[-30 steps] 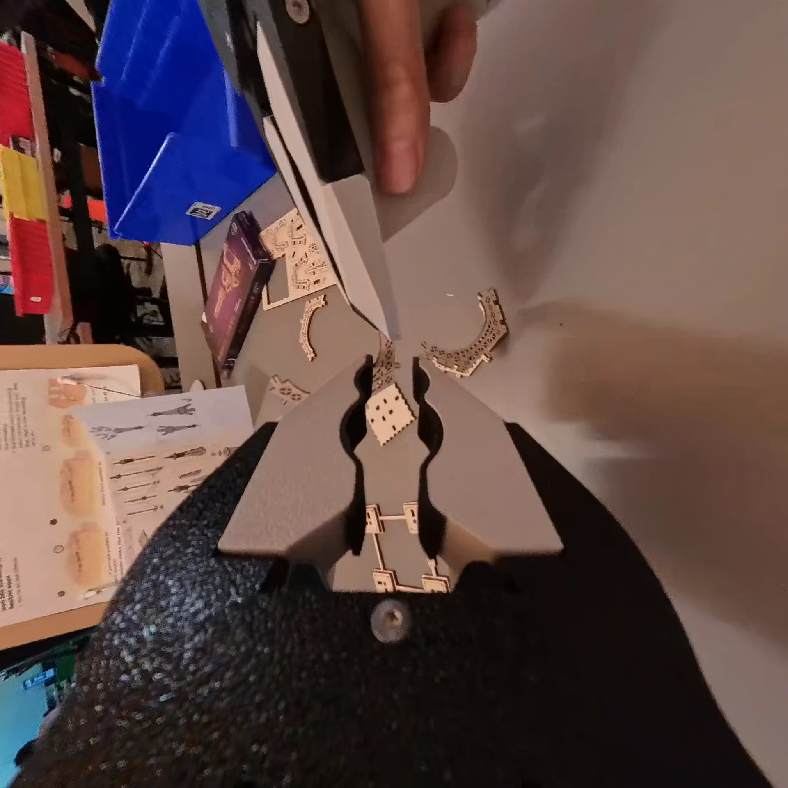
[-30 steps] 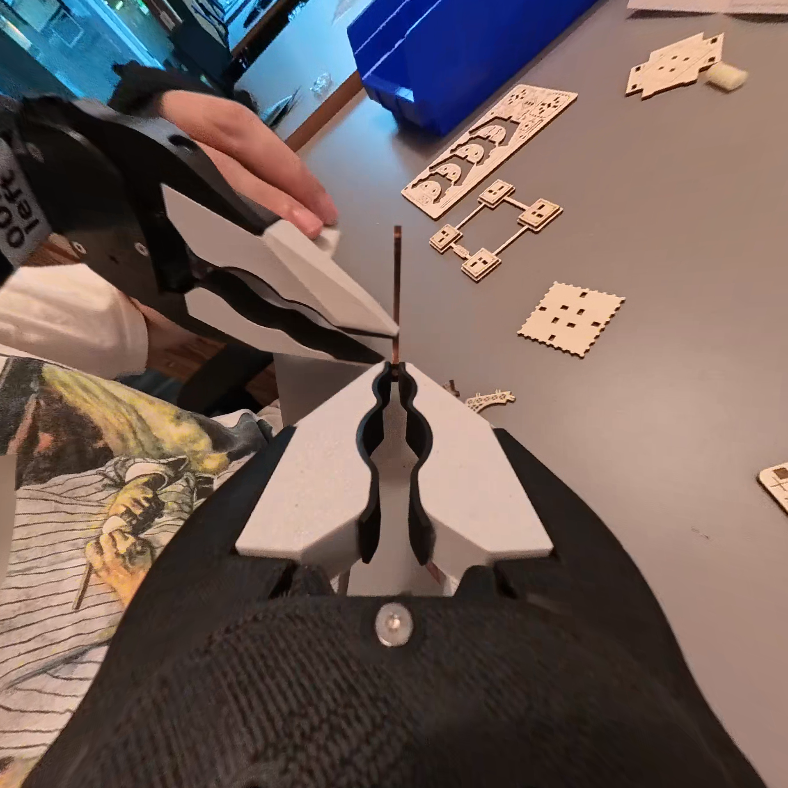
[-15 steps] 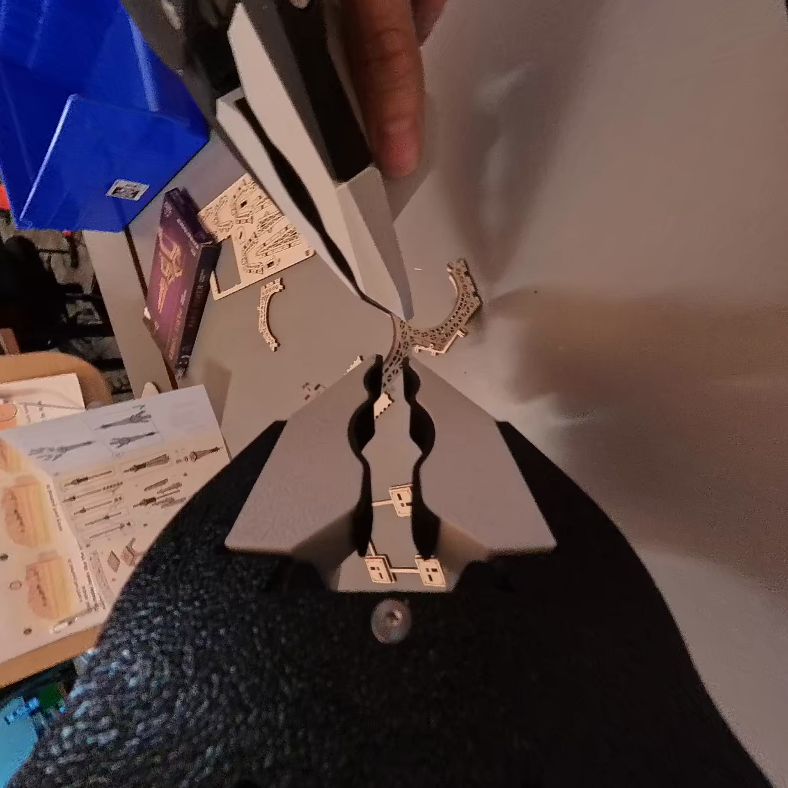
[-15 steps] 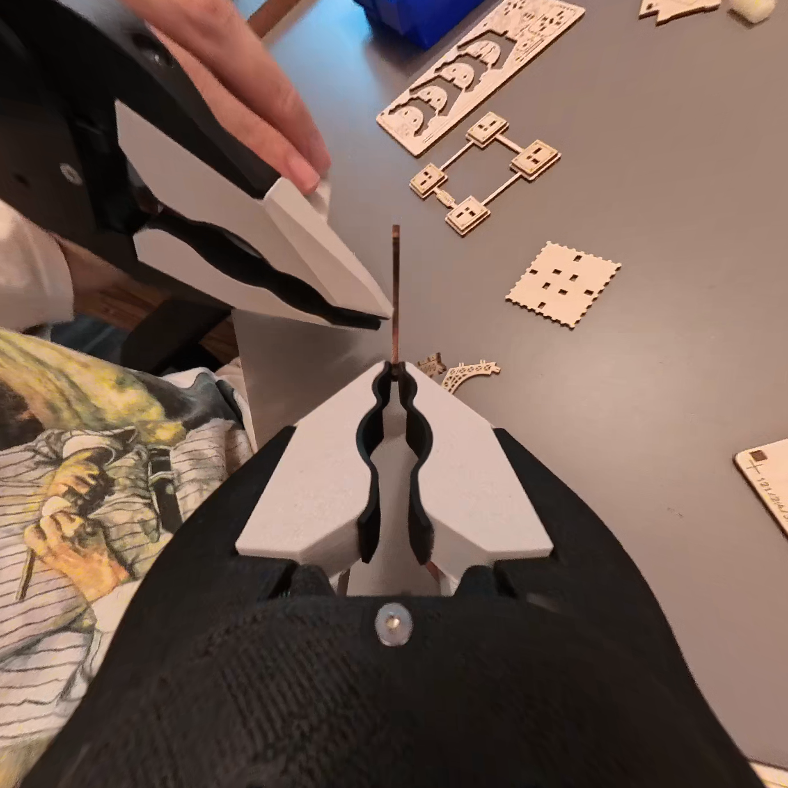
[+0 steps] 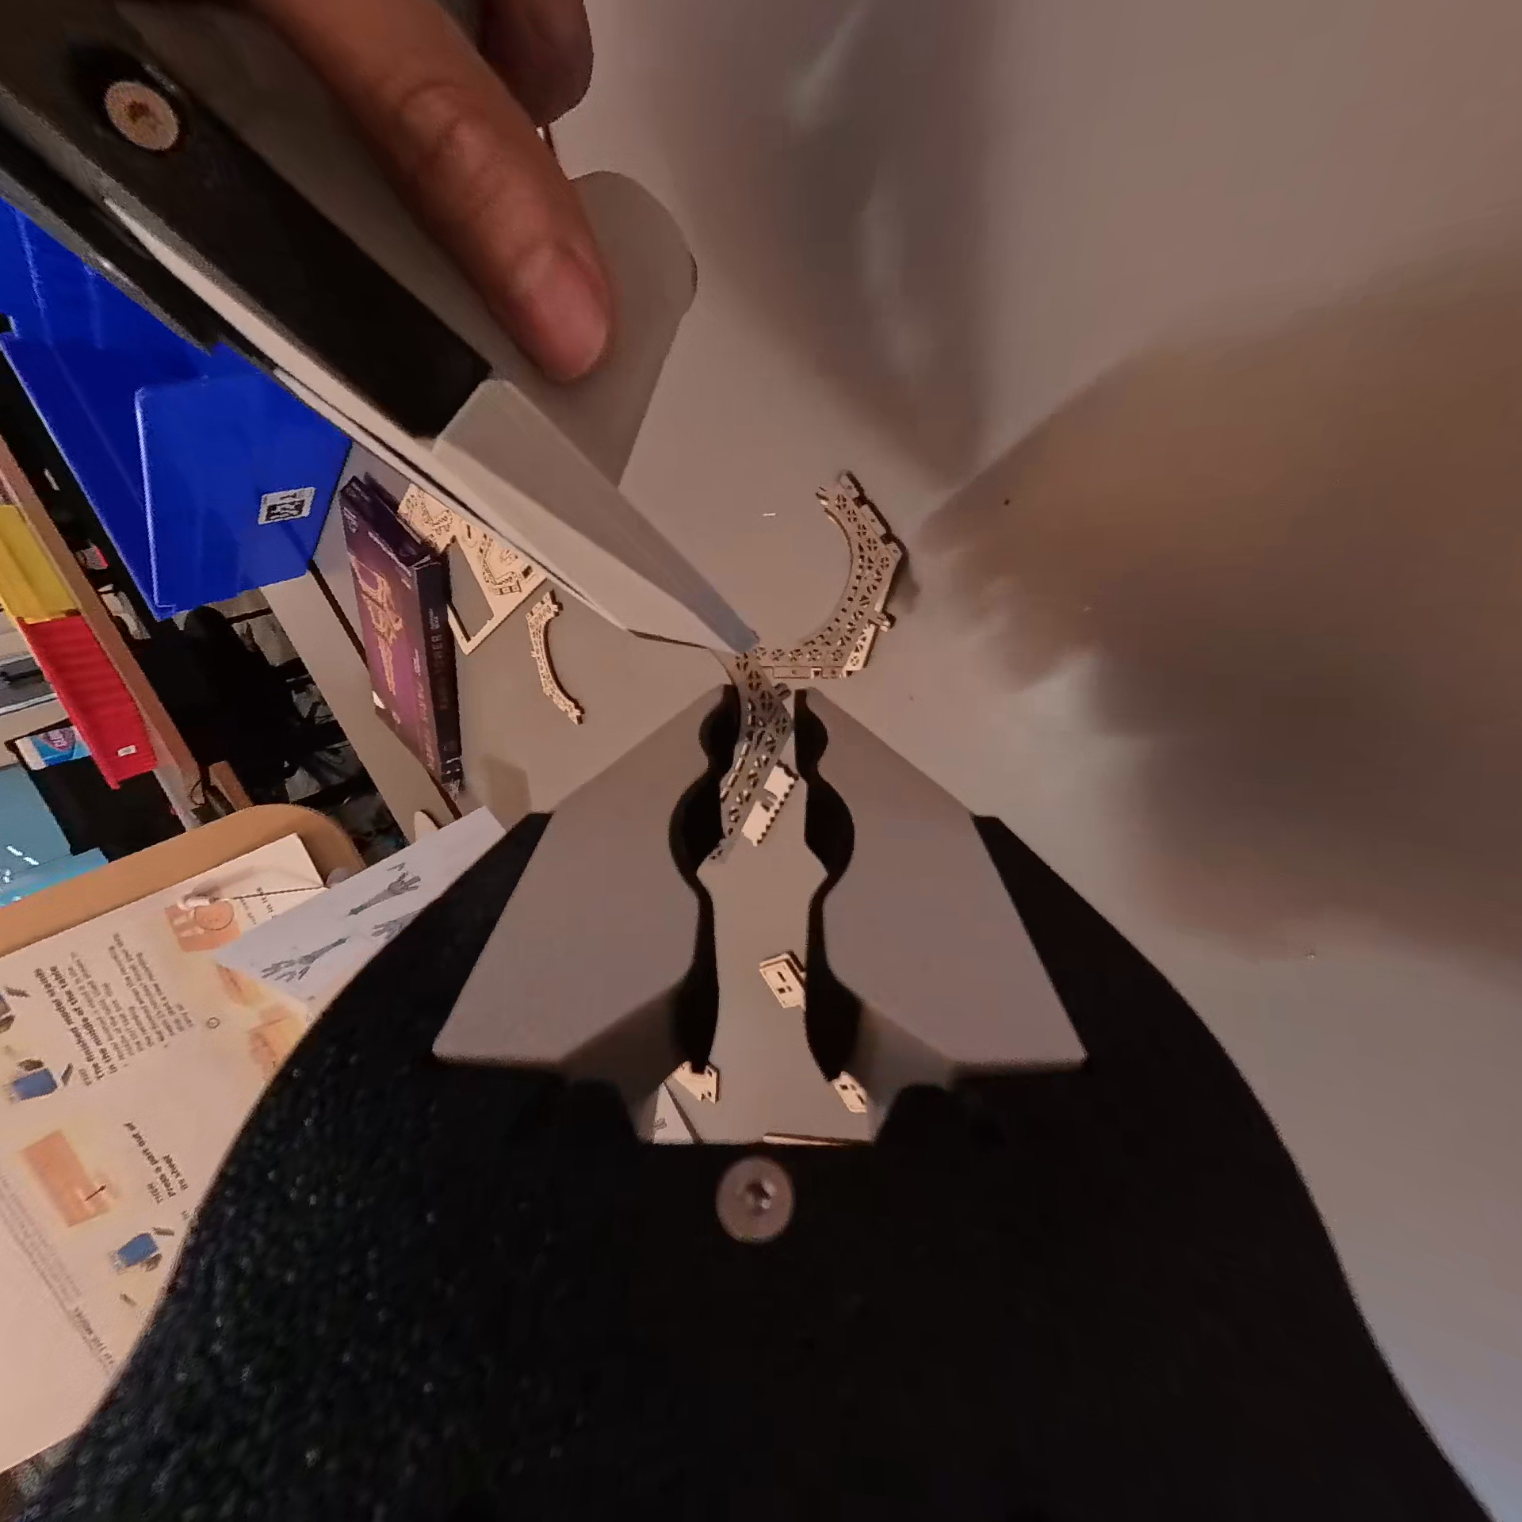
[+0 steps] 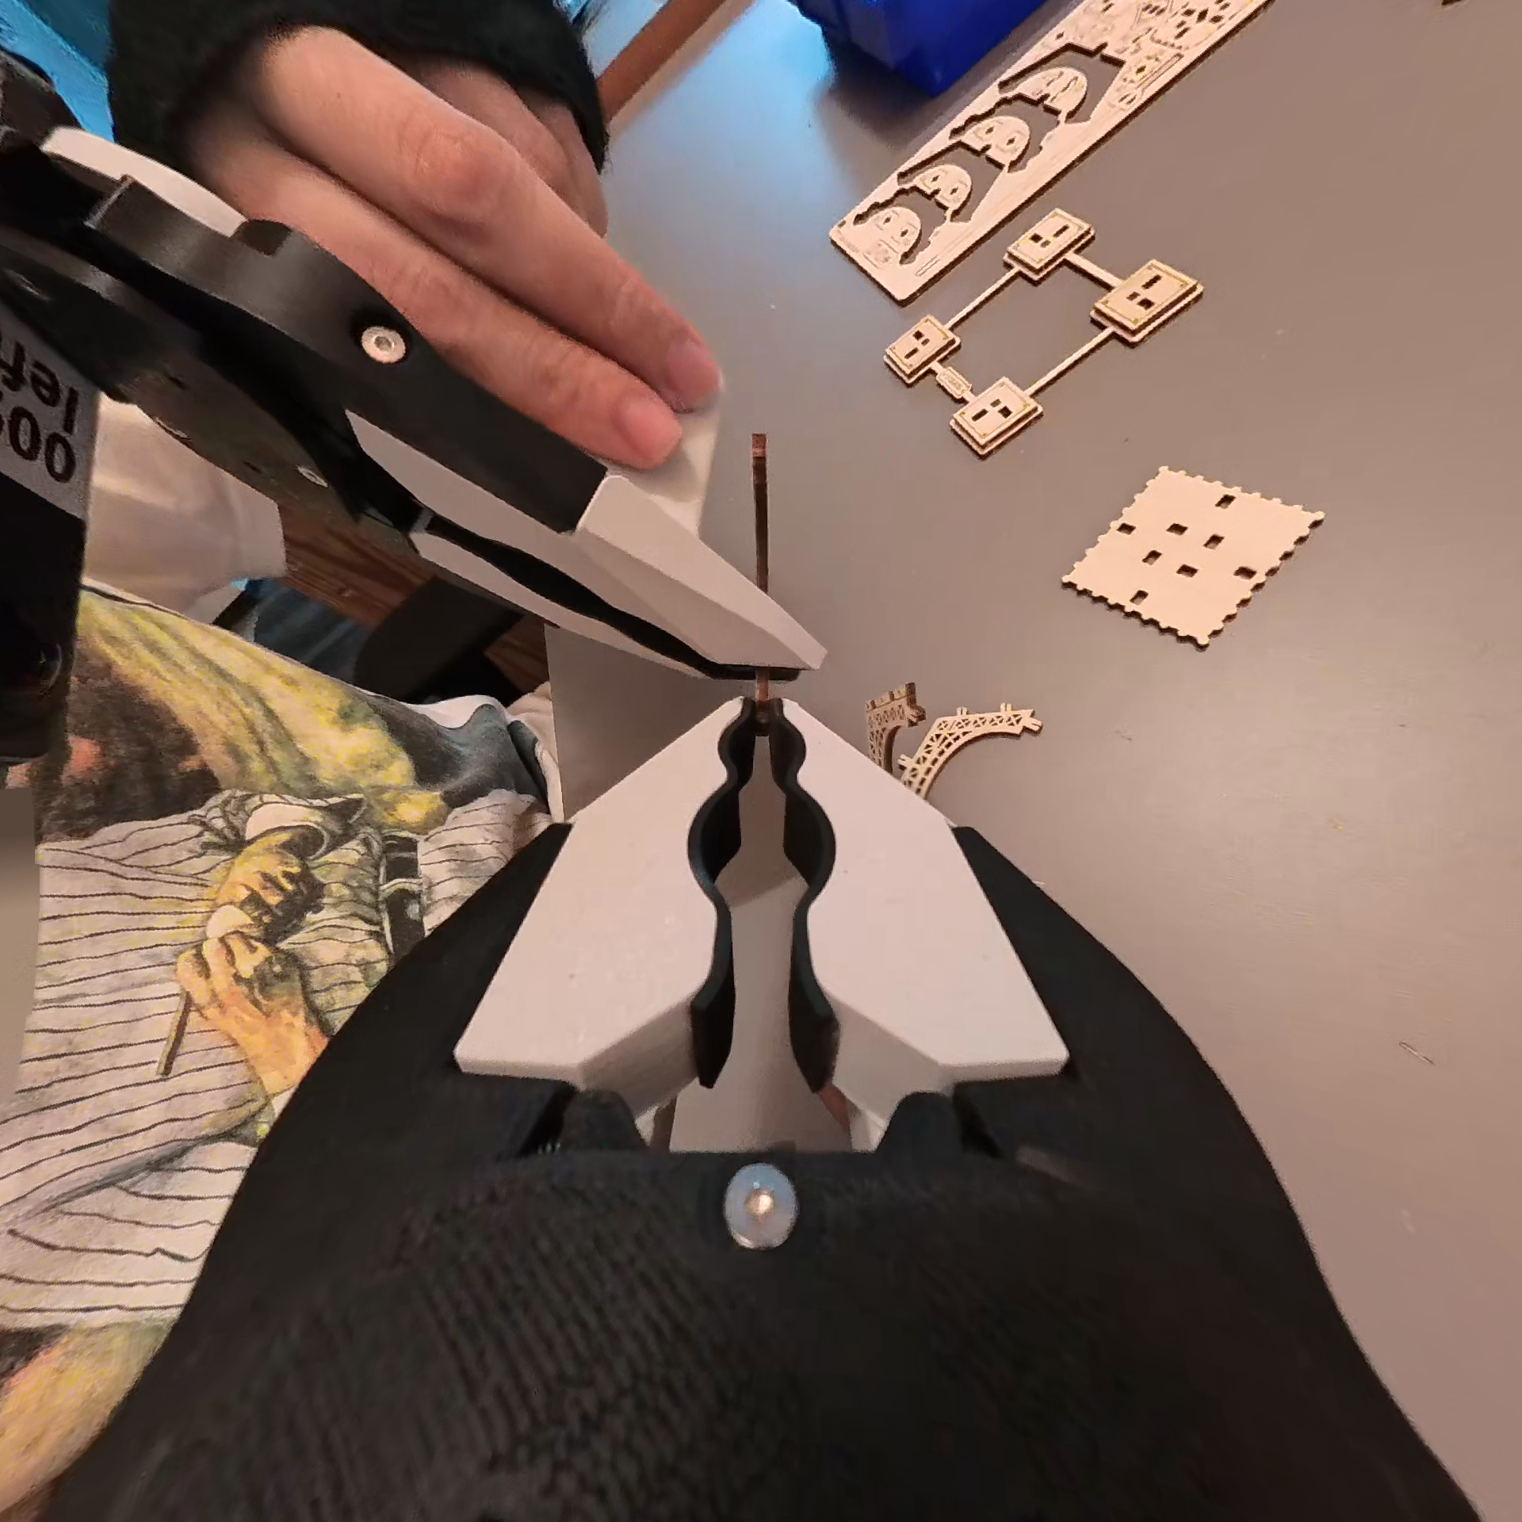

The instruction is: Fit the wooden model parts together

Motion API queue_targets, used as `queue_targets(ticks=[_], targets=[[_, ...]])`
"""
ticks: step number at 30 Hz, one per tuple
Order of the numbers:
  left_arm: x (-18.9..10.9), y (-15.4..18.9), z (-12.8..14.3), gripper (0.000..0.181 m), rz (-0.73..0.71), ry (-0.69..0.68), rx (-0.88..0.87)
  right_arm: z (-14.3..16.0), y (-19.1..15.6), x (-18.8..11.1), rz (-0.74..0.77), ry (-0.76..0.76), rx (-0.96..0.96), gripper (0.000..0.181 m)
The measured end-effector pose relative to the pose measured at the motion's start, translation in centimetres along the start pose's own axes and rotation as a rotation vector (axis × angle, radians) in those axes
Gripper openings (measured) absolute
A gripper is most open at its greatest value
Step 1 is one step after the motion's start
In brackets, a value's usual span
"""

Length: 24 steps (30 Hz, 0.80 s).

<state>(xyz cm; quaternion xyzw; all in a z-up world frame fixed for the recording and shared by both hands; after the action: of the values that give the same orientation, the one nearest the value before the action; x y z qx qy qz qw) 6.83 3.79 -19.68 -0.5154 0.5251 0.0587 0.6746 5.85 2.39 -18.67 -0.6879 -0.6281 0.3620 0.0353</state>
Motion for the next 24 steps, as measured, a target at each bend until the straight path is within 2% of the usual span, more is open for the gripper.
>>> queue_targets(ticks=[6, 15, 18, 19, 21, 22, 24], targets=[[0.3, 0.0, 0.6, 0.015, -0.026, -0.03, 0.02, 0.3, 0.7, -0.2, 0.048, -0.022, 0.002, 0.001], [0.8, 0.5, 0.6, 0.009, -0.01, -0.032, 0.049, 0.6, 0.9, 0.1, 0.045, -0.04, 0.003, 0.001], [0.8, 0.2, 0.6, 0.009, -0.024, 0.04, -0.026, 0.4, 0.9, -0.3, 0.04, -0.026, -0.013, 0.001], [0.8, 0.0, 1.0, 0.009, -0.025, 0.054, -0.07, 0.6, 0.9, -0.7, 0.048, -0.028, -0.025, 0.008], [0.7, 0.0, 2.0, 0.009, -0.002, 0.109, -0.163, 1.1, 1.9, -1.6, 0.104, -0.042, -0.04, 0.033], [0.6, 0.0, 2.1, 0.009, 0.019, 0.18, -0.225, 1.4, 2.5, -1.9, 0.131, -0.041, -0.049, 0.038], [0.5, 0.0, 1.7, 0.009, 0.08, 0.35, -0.378, 1.4, 3.2, -1.8, 0.106, 0.002, -0.029, 0.034]])
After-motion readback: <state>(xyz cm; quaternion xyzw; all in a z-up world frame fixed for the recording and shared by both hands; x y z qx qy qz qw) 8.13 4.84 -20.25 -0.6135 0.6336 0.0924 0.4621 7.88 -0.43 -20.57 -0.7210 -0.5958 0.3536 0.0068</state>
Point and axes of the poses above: each gripper's, where its closed fingertips meet, x out along the fingers, z out of its underside, y = z × x across the jaws, the point moved 1 cm from there along -x, back along the fingers, and after that the axes turned 2 degrees about y, right-handed, at the moved point
